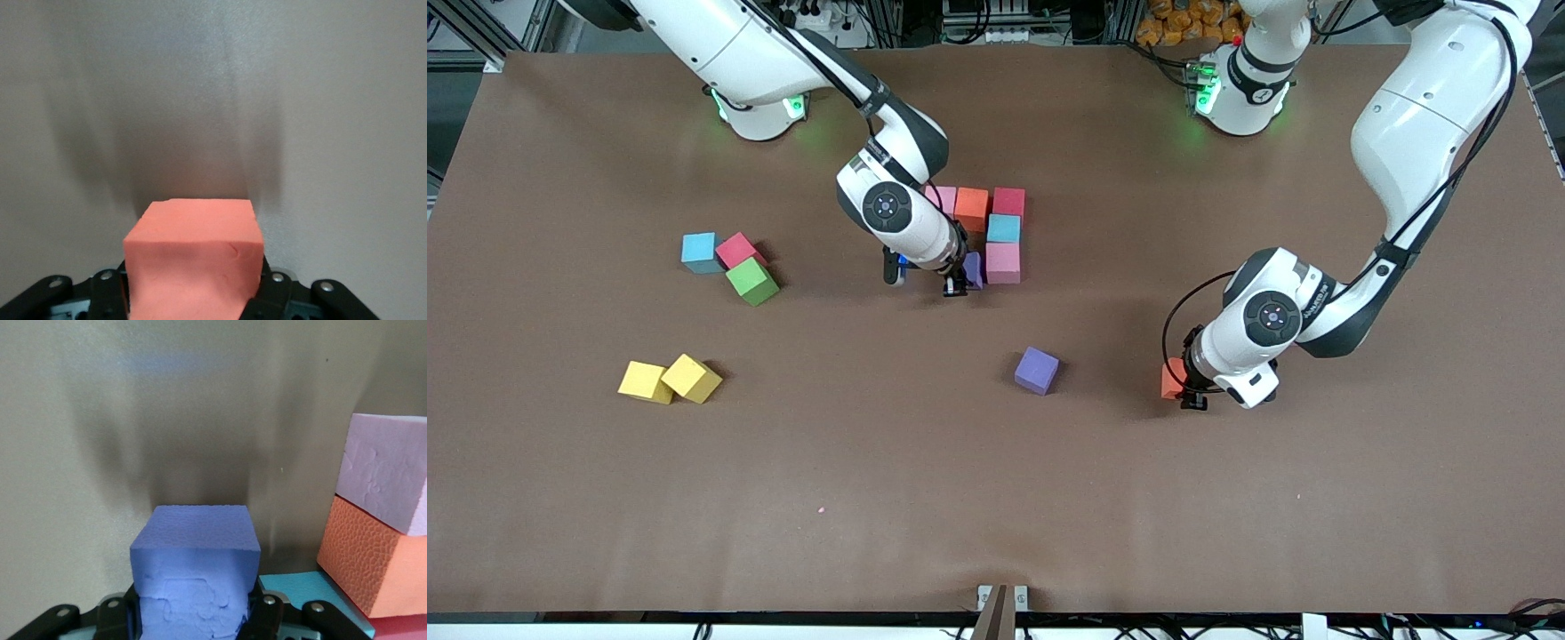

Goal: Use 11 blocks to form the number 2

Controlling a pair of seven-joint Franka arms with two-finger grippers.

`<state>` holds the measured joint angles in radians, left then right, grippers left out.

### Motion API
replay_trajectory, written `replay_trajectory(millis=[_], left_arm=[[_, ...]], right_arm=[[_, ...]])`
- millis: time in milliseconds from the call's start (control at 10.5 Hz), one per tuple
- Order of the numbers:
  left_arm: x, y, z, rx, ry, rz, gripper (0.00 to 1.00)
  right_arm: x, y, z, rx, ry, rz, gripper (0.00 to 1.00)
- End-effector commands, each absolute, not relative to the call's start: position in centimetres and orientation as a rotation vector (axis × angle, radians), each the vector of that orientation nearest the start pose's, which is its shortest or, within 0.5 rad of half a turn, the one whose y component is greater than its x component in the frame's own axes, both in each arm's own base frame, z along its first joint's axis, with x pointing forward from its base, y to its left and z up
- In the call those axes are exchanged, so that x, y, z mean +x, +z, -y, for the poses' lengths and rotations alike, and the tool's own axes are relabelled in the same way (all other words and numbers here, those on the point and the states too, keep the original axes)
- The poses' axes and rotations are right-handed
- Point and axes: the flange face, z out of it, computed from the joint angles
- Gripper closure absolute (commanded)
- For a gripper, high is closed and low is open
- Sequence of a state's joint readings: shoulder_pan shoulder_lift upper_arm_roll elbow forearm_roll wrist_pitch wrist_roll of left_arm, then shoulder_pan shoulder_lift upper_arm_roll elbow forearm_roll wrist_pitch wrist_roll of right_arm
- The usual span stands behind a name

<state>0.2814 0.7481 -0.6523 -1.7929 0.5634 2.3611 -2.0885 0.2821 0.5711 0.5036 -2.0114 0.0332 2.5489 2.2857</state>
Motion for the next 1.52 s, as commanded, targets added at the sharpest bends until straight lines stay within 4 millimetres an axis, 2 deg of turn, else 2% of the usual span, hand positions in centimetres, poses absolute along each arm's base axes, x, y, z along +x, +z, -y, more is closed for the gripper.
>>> replay_trajectory(millis=[0,286,381,476,571,667,857,1143,1238,1333,1429], left_arm=[[62.3,22.6,20.6,-2.407,-0.048,2.098,0.61],[61.5,25.0,24.5,-2.410,-0.013,2.071,0.61],[61.0,25.7,26.2,-2.423,0.006,2.067,0.61],[60.4,26.2,27.5,-2.427,0.021,2.073,0.61],[59.9,27.0,28.8,-2.440,0.034,2.079,0.61],[59.3,27.7,30.0,-2.443,0.047,2.086,0.61],[58.6,29.4,32.1,-2.436,0.078,2.110,0.60],[57.7,30.9,34.7,-2.435,0.140,2.144,0.60],[57.5,31.3,35.6,-2.432,0.143,2.159,0.60],[57.1,31.4,36.3,-2.427,0.148,2.165,0.60],[56.6,31.5,37.3,-2.421,0.160,2.172,0.60]], right_arm=[[43.0,20.3,-43.7,-2.084,0.441,-2.250,0.82],[42.7,20.1,-43.7,-2.095,0.439,-2.248,0.82],[42.8,20.0,-43.7,-2.093,0.441,-2.249,0.75],[42.7,19.8,-43.7,-2.097,0.443,-2.249,0.50],[42.6,19.8,-43.8,-2.099,0.443,-2.248,0.14],[42.3,19.9,-44.2,-2.110,0.442,-2.237,0.00],[42.3,19.9,-44.1,-2.114,0.441,-2.239,0.00],[42.7,21.9,-43.5,-2.146,0.421,-2.249,0.00],[42.4,23.1,-43.7,-2.159,0.411,-2.248,0.00],[42.2,25.1,-43.7,-2.201,0.401,-2.248,0.00],[43.5,27.0,-42.6,-2.195,0.390,-2.272,0.00]])
